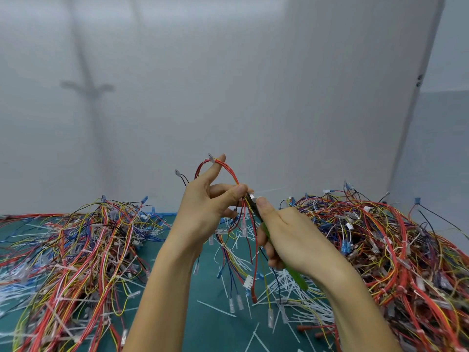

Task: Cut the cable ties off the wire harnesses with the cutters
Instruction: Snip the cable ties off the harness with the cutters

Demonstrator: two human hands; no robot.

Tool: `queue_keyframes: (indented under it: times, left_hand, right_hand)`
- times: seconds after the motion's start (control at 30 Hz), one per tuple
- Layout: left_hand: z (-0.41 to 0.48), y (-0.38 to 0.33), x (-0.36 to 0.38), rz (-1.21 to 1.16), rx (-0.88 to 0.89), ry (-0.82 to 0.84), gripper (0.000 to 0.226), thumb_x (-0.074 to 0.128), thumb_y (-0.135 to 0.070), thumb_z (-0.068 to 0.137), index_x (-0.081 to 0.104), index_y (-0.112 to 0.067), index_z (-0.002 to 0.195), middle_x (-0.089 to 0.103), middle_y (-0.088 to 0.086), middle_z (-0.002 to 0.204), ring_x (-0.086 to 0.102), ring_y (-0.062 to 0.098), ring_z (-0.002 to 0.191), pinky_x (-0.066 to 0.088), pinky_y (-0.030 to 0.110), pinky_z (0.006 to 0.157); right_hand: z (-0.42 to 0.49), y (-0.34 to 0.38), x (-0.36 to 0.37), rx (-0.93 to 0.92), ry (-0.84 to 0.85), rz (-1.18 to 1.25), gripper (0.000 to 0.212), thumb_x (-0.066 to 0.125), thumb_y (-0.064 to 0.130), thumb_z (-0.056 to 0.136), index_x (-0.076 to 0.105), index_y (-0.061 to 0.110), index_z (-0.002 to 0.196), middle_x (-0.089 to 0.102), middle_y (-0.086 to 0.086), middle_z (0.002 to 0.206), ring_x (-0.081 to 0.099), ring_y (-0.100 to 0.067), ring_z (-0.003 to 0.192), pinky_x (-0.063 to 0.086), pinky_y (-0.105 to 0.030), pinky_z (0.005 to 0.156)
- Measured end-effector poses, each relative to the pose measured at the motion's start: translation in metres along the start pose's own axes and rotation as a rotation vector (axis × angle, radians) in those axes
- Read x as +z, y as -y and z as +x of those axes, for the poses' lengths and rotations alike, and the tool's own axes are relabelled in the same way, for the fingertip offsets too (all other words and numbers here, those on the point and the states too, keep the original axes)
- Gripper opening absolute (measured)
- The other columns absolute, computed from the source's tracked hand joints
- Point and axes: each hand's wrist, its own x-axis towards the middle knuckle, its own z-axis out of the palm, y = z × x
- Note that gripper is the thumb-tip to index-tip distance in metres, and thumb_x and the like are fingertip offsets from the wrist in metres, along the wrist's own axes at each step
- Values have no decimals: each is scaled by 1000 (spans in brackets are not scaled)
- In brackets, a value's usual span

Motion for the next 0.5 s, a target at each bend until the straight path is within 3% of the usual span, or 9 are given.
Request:
queue_keyframes:
  times: [0.27, 0.5]
  left_hand:
    - [-3, -4, -1, -91, -24, 28, 75, 67, -15, 90, 27, -23, 153, 77, 4, 94, 72, 26, 95, 56, 21, 69]
    - [-5, -7, 2, -104, -15, 25, 73, 66, -14, 91, 28, -21, 152, 77, 3, 94, 72, 11, 81, 55, 19, 67]
  right_hand:
    - [-1, 2, -3, 75, 173, 228, 73, 27, 62, 98, 63, 7, 67, 57, -5, 50, 60, -22, 48, 50, -27, 49]
    - [1, 0, -1, 16, 82, 182, 72, 30, 67, 96, 60, 13, 59, 53, -3, 49, 54, -19, 44, 46, -29, 50]
